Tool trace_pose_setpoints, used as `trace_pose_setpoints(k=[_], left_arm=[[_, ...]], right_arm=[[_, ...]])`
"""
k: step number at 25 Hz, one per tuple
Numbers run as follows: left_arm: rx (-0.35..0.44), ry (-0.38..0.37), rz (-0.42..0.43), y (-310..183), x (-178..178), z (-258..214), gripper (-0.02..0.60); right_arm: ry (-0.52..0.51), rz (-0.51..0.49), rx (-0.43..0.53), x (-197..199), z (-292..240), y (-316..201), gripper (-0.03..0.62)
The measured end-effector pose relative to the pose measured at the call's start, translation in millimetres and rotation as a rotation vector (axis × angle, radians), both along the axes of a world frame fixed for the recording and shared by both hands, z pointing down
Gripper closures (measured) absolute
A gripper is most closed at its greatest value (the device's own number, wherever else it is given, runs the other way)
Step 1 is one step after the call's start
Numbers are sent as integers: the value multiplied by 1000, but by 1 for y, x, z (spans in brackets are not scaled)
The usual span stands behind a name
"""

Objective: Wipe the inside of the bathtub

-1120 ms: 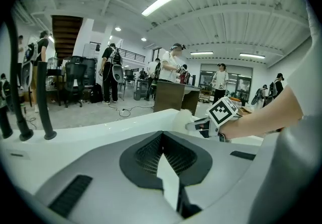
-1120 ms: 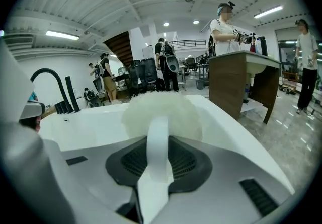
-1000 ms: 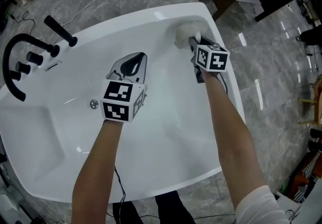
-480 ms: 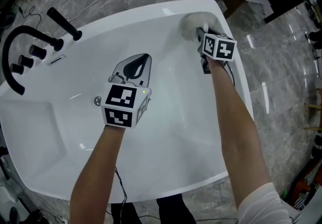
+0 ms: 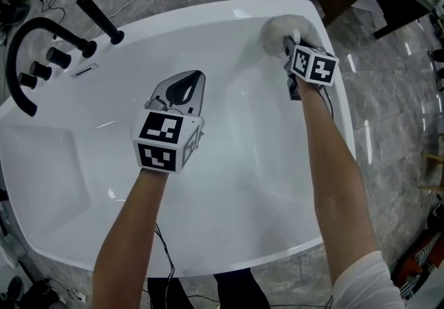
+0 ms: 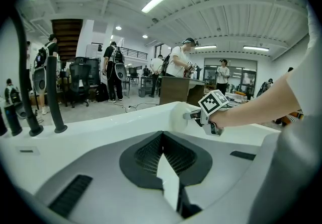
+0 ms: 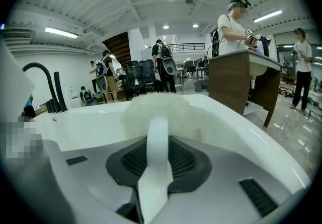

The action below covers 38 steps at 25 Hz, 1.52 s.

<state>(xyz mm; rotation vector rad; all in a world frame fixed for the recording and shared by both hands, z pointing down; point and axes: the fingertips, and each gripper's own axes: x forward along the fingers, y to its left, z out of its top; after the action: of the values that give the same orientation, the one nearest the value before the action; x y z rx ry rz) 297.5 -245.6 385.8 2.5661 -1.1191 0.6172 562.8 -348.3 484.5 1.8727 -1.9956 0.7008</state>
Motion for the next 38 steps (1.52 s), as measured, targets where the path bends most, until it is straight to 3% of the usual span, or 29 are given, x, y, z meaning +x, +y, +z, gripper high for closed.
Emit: trace_pose_setpoints(k=[9, 15, 24, 38], left_arm=[[-6, -6, -16, 3, -34, 9, 570], [-11, -16, -22, 6, -69, 19, 570], [0, -6, -39, 9, -124, 9, 569], [-12, -29, -122, 15, -248, 14, 569]], right_arm=[[-10, -44, -2, -42, 5, -1, 496], [-38, -12, 6, -71, 4, 0, 496], [-32, -100, 17, -156, -6, -1, 496], [-57, -171, 12, -277, -5, -1, 496]])
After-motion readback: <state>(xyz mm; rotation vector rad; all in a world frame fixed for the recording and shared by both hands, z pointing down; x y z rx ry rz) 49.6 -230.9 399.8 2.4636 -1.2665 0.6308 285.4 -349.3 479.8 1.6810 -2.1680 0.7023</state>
